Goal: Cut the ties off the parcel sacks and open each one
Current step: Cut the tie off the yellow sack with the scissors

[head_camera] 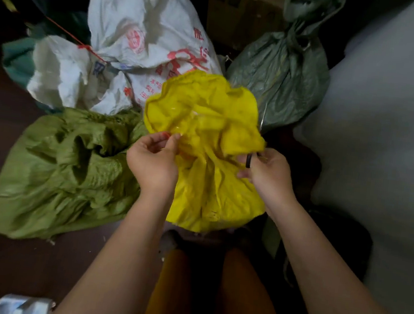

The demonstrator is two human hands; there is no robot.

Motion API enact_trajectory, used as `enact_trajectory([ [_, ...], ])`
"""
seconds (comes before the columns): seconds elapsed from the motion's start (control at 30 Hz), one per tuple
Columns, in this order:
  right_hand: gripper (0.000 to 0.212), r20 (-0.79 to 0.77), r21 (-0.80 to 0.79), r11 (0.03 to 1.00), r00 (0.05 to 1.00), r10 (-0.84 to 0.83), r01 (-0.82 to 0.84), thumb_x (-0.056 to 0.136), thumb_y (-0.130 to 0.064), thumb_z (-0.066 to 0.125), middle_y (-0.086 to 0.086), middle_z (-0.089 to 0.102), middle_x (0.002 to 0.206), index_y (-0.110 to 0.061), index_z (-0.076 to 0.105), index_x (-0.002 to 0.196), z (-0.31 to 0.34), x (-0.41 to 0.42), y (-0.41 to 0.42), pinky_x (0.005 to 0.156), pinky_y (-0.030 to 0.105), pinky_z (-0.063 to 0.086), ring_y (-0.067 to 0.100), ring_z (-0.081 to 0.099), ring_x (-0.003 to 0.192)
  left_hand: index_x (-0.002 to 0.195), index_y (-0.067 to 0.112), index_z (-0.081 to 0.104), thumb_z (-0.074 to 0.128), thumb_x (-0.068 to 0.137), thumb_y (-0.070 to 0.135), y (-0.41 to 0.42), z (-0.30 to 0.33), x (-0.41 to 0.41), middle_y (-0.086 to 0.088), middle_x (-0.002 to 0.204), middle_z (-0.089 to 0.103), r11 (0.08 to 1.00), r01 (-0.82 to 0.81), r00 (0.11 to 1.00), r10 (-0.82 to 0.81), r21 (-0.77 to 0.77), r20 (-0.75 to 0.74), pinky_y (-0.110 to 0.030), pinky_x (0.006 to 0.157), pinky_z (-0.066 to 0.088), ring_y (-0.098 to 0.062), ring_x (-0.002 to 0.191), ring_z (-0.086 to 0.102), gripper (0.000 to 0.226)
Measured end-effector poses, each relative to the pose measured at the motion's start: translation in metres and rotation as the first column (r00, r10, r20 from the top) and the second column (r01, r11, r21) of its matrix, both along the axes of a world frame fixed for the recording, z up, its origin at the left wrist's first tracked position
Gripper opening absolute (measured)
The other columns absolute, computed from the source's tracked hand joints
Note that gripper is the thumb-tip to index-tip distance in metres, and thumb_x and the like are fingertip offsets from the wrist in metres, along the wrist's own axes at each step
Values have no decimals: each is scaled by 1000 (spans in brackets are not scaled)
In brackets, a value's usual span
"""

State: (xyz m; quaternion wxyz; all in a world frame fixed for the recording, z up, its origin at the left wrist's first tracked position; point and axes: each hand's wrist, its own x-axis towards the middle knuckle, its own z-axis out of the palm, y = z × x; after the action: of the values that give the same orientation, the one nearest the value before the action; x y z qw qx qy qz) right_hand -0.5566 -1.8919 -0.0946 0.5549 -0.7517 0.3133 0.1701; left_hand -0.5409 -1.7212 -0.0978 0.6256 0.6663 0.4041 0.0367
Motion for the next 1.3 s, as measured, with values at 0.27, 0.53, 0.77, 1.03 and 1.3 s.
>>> enact_trajectory([
  [0.27, 43, 160, -113, 976, 972, -169, 188, 87, -50, 64, 2, 66, 65, -13, 59, 67, 78, 25, 37, 55, 25, 51, 19, 69, 60, 88, 3, 66, 70, 85, 7, 49, 103, 32, 0, 63, 65, 994, -87, 993, 92, -67, 80, -20, 51, 49, -6, 51, 59, 7],
  [0.53, 16, 304, 56, 979, 931, -203, 196, 86, -18, 73, 4, 71, 99, -20, 61, 96, 161, 60, 53, 78, 26, 54, 2, 67, 78, 98, 0, 65, 66, 89, 11, 60, 186, 57, -1, 71, 71, 964, 78, 991, -46, -254, 129, -16, 51, 49, -6, 55, 65, 14],
  [0.77, 14, 321, 281, 954, 926, -200, 109, 86, -6, 71, 1, 71, 86, -15, 63, 93, 225, 85, 48, 73, 25, 54, 7, 65, 73, 99, -2, 64, 64, 90, 10, 33, 242, 78, -9, 79, 71, 931, 222, 969, -178, -291, 170, -16, 53, 52, -9, 57, 65, 15],
  [1.03, 22, 269, 280, 951, 940, -208, 130, 77, -6, 78, 8, 72, 90, -16, 61, 88, 229, 97, 7, 78, 35, 55, 24, 70, 87, 90, -1, 65, 66, 86, 6, -18, 254, 94, -10, 76, 70, 905, 232, 971, -192, -357, 145, -23, 60, 58, -15, 63, 66, 8],
  [1.3, 20, 287, 94, 991, 956, 61, -92, 83, -43, 71, -10, 75, 77, -24, 69, 76, 257, 148, -9, 67, 21, 55, 5, 71, 76, 102, 5, 60, 66, 90, 16, -4, 285, 141, -9, 81, 65, 931, -43, 984, 102, -362, 146, -18, 45, 48, -12, 52, 65, 17],
])
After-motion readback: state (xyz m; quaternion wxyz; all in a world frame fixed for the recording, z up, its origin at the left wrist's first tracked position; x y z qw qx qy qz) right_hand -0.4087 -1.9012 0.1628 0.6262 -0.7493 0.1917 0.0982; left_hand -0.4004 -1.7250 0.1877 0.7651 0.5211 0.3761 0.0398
